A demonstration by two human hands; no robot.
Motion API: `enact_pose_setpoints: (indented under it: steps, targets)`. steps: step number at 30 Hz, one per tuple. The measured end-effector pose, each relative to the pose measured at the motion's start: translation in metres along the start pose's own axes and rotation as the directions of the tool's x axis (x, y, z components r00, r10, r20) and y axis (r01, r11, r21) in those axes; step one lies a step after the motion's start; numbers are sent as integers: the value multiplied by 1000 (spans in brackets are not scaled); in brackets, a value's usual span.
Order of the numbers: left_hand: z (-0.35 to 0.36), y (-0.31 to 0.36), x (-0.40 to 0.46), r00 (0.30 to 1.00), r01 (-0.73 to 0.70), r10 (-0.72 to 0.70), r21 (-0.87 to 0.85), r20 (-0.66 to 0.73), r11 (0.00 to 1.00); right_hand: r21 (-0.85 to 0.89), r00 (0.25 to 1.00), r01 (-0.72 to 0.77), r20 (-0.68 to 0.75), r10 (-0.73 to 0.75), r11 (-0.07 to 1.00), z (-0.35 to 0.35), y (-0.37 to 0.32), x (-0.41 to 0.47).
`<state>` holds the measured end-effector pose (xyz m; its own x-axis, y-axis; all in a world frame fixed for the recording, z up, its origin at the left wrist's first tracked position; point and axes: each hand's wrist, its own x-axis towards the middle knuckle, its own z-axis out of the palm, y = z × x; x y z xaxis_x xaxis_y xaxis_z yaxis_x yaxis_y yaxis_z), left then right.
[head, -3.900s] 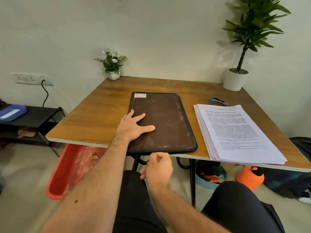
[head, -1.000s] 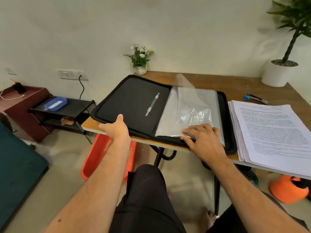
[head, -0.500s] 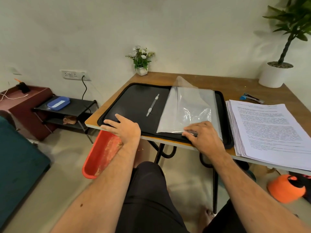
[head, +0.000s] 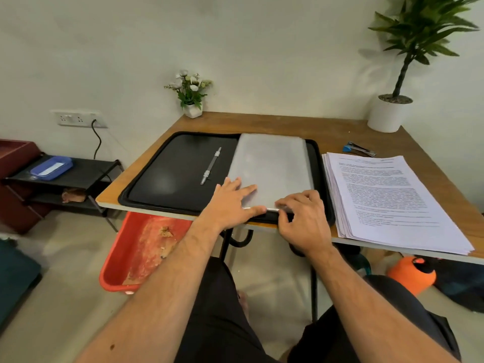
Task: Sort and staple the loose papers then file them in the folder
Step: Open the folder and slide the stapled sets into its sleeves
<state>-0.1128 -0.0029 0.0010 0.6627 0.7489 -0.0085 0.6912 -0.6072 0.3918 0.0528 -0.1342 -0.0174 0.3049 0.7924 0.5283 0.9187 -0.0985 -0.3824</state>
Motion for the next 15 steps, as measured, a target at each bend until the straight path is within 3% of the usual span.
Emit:
enact_pose_setpoints:
  steps: [15]
  targets:
    - [10, 22, 4, 999, -30, 31, -56, 18, 998, -43, 971, -214, 104, 217, 976, -16, 7, -1]
